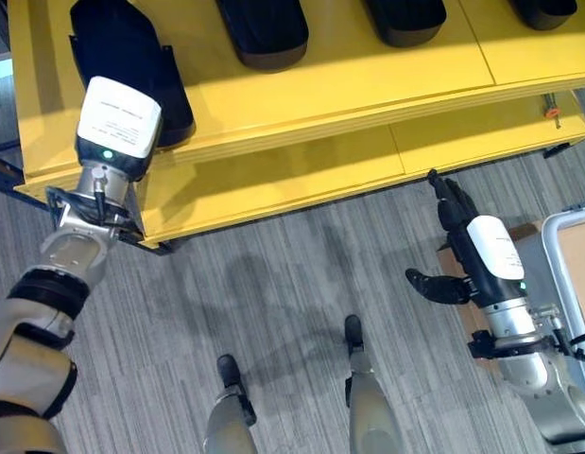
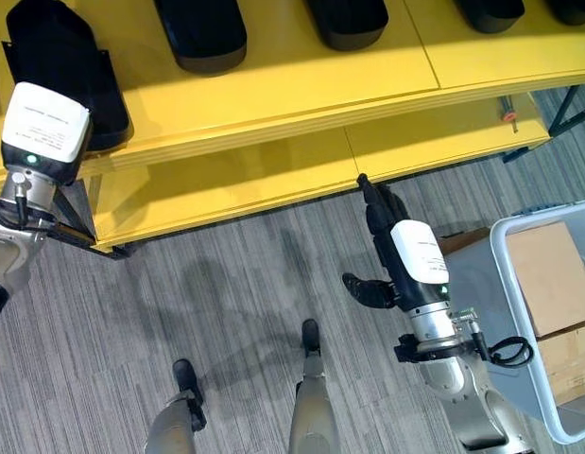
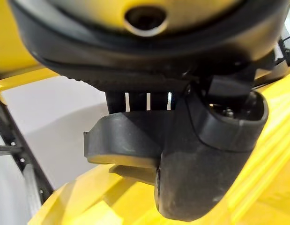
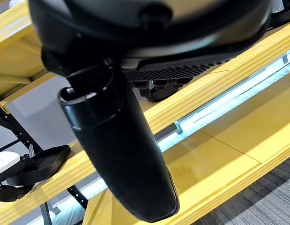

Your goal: Move parts from the plastic box to the shelf.

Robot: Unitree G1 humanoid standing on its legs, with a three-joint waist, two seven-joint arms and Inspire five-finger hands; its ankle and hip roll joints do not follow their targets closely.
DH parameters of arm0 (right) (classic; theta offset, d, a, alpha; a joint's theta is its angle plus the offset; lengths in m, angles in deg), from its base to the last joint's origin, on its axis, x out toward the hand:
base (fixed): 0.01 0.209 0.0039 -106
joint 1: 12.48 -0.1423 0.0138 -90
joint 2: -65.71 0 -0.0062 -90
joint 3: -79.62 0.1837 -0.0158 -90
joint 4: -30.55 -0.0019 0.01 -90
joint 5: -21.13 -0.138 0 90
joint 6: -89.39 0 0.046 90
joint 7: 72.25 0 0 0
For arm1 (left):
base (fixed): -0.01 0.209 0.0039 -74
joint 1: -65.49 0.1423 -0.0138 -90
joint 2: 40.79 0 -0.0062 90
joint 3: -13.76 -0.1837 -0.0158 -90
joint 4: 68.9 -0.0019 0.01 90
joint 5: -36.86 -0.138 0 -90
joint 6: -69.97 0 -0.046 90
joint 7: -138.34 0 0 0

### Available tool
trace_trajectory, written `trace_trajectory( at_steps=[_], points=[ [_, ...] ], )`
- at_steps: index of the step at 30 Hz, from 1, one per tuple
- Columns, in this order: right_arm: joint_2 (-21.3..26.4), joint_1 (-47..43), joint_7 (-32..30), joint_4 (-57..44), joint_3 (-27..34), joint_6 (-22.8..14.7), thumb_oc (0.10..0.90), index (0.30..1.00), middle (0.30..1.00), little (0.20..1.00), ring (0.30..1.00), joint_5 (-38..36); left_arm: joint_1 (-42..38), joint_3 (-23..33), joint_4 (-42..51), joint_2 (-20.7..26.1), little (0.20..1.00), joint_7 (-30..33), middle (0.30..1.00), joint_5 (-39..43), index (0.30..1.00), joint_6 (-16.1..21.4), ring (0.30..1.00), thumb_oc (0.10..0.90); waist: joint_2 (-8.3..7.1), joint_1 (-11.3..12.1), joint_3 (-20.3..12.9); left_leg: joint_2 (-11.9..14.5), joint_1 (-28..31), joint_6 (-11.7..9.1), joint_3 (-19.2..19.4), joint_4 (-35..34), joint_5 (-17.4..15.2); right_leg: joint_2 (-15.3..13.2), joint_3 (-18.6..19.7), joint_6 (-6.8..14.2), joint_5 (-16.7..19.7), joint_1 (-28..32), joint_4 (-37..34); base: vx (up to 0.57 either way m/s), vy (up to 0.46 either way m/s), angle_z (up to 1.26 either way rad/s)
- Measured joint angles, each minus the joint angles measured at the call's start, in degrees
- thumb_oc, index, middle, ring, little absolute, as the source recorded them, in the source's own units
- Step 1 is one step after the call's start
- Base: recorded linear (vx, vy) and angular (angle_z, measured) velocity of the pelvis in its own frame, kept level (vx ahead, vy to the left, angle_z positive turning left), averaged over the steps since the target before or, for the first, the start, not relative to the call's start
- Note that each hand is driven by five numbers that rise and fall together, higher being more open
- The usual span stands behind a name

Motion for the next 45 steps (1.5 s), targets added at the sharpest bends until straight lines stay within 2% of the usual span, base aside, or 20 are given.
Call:
trace_trajectory(
  at_steps=[4, 6, 7, 12, 18, 23, 24, 25, 26, 27, 28, 29, 32, 35, 38, 39, 40, 41, 42, 45],
  points=[
    [0.0, 0.1, 0.0, 0.0, 0.1, -0.1, 0.900, 1.000, 1.000, 1.000, 1.000, 0.1, -0.9, -0.4, -0.4, 1.0, 0.300, -0.5, 0.300, 0.1, 0.300, 0.0, 0.300, 0.400, 0.01, -0.6, 0.0, -0.1, -2.3, 0.6, -0.4, 3.7, -1.7, -0.4, 0.1, -0.3, 0.4, -0.5, 0.1, 0.01, 0.044, 0.01],
    [0.0, 0.1, -0.2, 0.0, 0.1, -0.1, 0.900, 1.000, 1.000, 1.000, 1.000, 0.7, -1.1, -1.7, -0.9, 2.8, 0.300, 0.0, 0.300, 0.1, 0.300, 0.1, 0.300, 0.400, 0.09, -0.9, -0.1, -0.1, -4.1, 1.0, -0.5, 6.6, -3.0, -0.5, 0.3, -1.9, 0.2, -1.2, 0.1, 0.01, 0.053, -0.04],
    [0.0, 0.3, -0.4, -0.2, 0.1, -0.1, 0.900, 1.000, 1.000, 1.000, 1.000, 0.9, -1.4, -1.7, -0.9, 3.0, 0.300, 0.0, 0.300, 0.2, 0.300, 0.2, 0.300, 0.400, 0.09, -1.0, -0.1, -0.1, -4.5, 1.3, -0.3, 7.2, -3.3, -0.7, 0.6, -1.4, 0.6, -1.7, 0.6, 0.10, 0.065, -0.05],
    [0.0, 0.6, -0.5, -0.3, 0.1, -0.2, 0.900, 1.000, 1.000, 1.000, 1.000, 1.0, -3.9, -4.1, -3.6, 3.0, 0.300, 0.0, 0.300, 0.4, 0.300, 0.3, 0.300, 0.400, 0.14, -0.9, -0.2, -0.3, -6.5, 2.1, 0.0, 11.0, -5.3, -1.2, 0.9, -2.8, 1.1, -2.3, 0.6, 0.04, 0.056, -0.05],
    [-0.1, 1.8, -0.6, -0.3, 1.2, -0.1, 0.900, 1.000, 1.000, 1.000, 1.000, 1.0, -9.3, -8.0, -5.9, 3.9, 0.300, -0.5, 0.300, 0.4, 0.300, 0.9, 0.300, 0.400, 0.32, -1.5, -0.3, -1.9, -11.1, 4.4, 0.3, 15.5, -7.0, -3.0, 1.2, -4.7, 3.6, -5.0, 0.6, 0.02, 0.076, 0.02],
    [-0.5, 2.8, -1.9, -0.4, 1.3, -0.1, 0.900, 1.000, 1.000, 1.000, 1.000, 1.2, -12.0, -10.7, -9.2, 5.1, 0.300, -0.8, 0.300, 0.5, 0.300, 1.0, 0.300, 0.400, 0.38, -2.7, -0.3, -3.2, -13.2, 7.5, 2.0, 18.0, -8.8, -4.8, 1.0, -8.1, 8.3, -6.7, 0.0, 0.03, 0.069, -0.03],
    [-0.5, 3.6, -2.0, -0.4, 1.3, -0.1, 0.900, 1.000, 1.000, 1.000, 1.000, 1.2, -12.3, -10.8, -9.5, 5.1, 0.300, -1.0, 0.300, 0.4, 0.300, 1.0, 0.300, 0.400, 0.35, -2.7, -0.5, -3.3, -13.5, 7.8, 2.2, 18.6, -9.0, -5.0, 0.7, -8.3, 7.0, -6.6, 0.0, 0.03, 0.050, 0.02],
    [-0.6, 4.7, -2.0, -0.5, 1.3, -0.2, 0.900, 1.000, 1.000, 1.000, 1.000, 1.2, -12.3, -11.2, -9.6, 5.1, 0.300, -1.1, 0.300, 0.4, 0.300, 1.0, 0.300, 0.400, 0.17, -2.7, -1.5, -3.4, -14.2, 7.9, 2.3, 18.9, -9.1, -5.4, 0.6, -7.9, 1.1, -6.6, -0.3, 0.02, 0.032, 0.00],
    [-0.4, 4.9, -2.0, -0.5, 1.3, -0.1, 0.900, 1.000, 1.000, 1.000, 1.000, 1.2, -12.2, -11.2, -9.7, 5.2, 0.300, -1.1, 0.300, 0.5, 0.300, 1.0, 0.300, 0.400, 1.00, -2.3, -2.0, -2.8, -14.9, 8.0, 2.1, 18.6, -8.9, -5.1, 1.4, -3.3, -3.1, -7.3, -0.3, 0.01, 0.030, -0.08],
    [-0.5, 4.9, -2.0, -0.5, 1.3, -0.1, 0.900, 1.000, 1.000, 1.000, 1.000, 1.2, -12.3, -11.1, -10.0, 5.3, 0.300, -1.1, 0.300, 0.6, 0.300, 1.0, 0.300, 0.400, 1.57, -2.1, -2.2, -2.0, -15.4, 7.8, 2.3, 18.3, -8.6, -4.2, 1.8, -3.1, -2.7, -8.5, 1.7, 0.02, 0.043, -0.04],
    [-0.5, 5.1, -2.0, -0.6, 1.3, -0.2, 0.900, 1.000, 1.000, 1.000, 1.000, 1.2, -12.6, -11.2, -10.5, 5.3, 0.300, -1.1, 0.300, 0.6, 0.300, 1.0, 0.300, 0.400, 1.54, -2.4, -2.3, -2.9, -15.5, 6.9, 2.1, 18.3, -8.0, -3.6, 2.8, -3.0, 0.0, -8.0, 2.3, 0.02, 0.043, 0.07],
    [-0.5, 5.3, -2.0, -0.6, 1.7, -0.2, 0.900, 1.000, 1.000, 1.000, 1.000, 1.2, -12.6, -11.2, -10.8, 5.4, 0.300, -1.1, 0.300, 0.6, 0.300, 0.9, 0.300, 0.400, 1.47, -2.4, -2.4, -3.2, -15.4, 6.7, 1.6, 18.1, -7.9, -3.7, 2.8, -1.0, 0.9, -7.7, 1.7, 0.03, 0.039, 0.11],
    [-0.5, 3.4, -2.1, -0.5, 2.3, 0.0, 0.900, 1.000, 1.000, 1.000, 1.000, 1.2, -13.5, -11.7, -11.6, 5.8, 0.300, -1.5, 0.300, 0.6, 0.300, 0.9, 0.300, 0.400, 1.57, -2.3, -2.4, -3.2, -14.9, 6.3, 1.9, 17.3, -7.6, -3.6, 2.6, -0.8, 3.0, -7.9, 1.4, 0.03, 0.036, -0.06],
    [-0.5, 2.8, -2.8, -0.5, 2.8, -0.1, 0.900, 1.000, 1.000, 1.000, 1.000, 1.2, -15.6, -15.6, -12.0, 5.7, 0.300, -2.3, 0.300, 0.5, 0.300, 1.3, 0.300, 0.400, 1.60, -2.7, -2.4, -3.6, -14.4, 7.1, 2.5, 17.2, -7.9, -3.8, 2.4, -4.3, 6.3, -7.9, 1.3, 0.03, 0.036, -0.07],
    [-0.5, 3.6, -2.9, -0.6, 2.8, -0.2, 0.900, 1.000, 1.000, 1.000, 1.000, 1.2, -15.8, -16.4, -12.1, 5.8, 0.300, -2.3, 0.300, 0.5, 0.300, 1.8, 0.300, 0.400, 1.63, -2.7, -2.5, -4.0, -14.2, 8.4, 3.3, 17.1, -8.3, -5.0, 1.5, -5.2, 6.8, -7.9, 1.1, 0.01, 0.006, 0.02],
    [-0.5, 4.3, -2.9, -0.6, 2.8, -0.2, 0.900, 1.000, 1.000, 1.000, 1.000, 1.3, -15.8, -16.5, -11.9, 5.8, 0.448, -2.3, 0.448, 0.5, 0.448, 2.2, 0.448, 0.506, 1.61, -2.5, -2.5, -4.5, -14.4, 9.2, 3.4, 17.4, -8.7, -5.5, 0.6, -6.4, 4.9, -7.7, 0.8, 0.01, 0.007, 0.10],
    [-0.5, 4.7, -2.9, -0.6, 2.8, -0.2, 0.900, 1.000, 1.000, 1.000, 1.000, 1.6, -15.8, -16.5, -11.7, 5.8, 0.780, -2.3, 0.780, 0.5, 0.780, 2.2, 0.780, 0.743, 1.58, -2.5, -2.5, -4.8, -14.6, 9.1, 3.4, 17.6, -8.7, -5.9, 0.0, -6.6, 1.9, -7.2, 0.7, 0.02, 0.011, 0.11],
    [-0.4, 5.1, -2.8, -0.6, 2.8, -0.1, 0.900, 1.000, 1.000, 1.000, 1.000, 1.8, -15.9, -16.5, -11.7, 5.8, 0.937, -2.2, 0.937, 0.5, 0.937, 2.1, 0.937, 0.855, 1.70, -2.4, -2.6, -5.0, -14.9, 8.8, 3.3, 17.8, -8.5, -6.0, 0.1, -5.5, 0.9, -7.2, 0.2, 0.02, 0.006, 0.11],
    [-0.5, 5.6, -2.8, -0.5, 2.8, -0.1, 0.900, 1.000, 1.000, 1.000, 1.000, 2.3, -15.9, -16.5, -11.8, 5.9, 1.000, -2.2, 1.000, 0.6, 1.000, 2.1, 1.000, 0.900, 1.93, -2.3, -2.7, -5.1, -15.2, 8.6, 3.3, 17.5, -8.0, -5.9, 0.3, -4.1, 0.7, -7.2, -0.2, 0.02, 0.003, 0.06],
    [-0.5, 6.0, -2.8, -0.6, 2.9, -0.1, 0.900, 1.000, 1.000, 1.000, 1.000, 2.3, -15.9, -16.5, -11.7, 6.0, 1.000, -2.3, 1.000, 0.6, 1.000, 2.1, 1.000, 0.900, 1.96, -2.5, -2.8, -5.0, -15.2, 8.4, 3.2, 17.4, -7.9, -5.5, 0.6, -3.5, 1.6, -7.2, -0.1, 0.00, 0.000, 0.01]
  ],
)
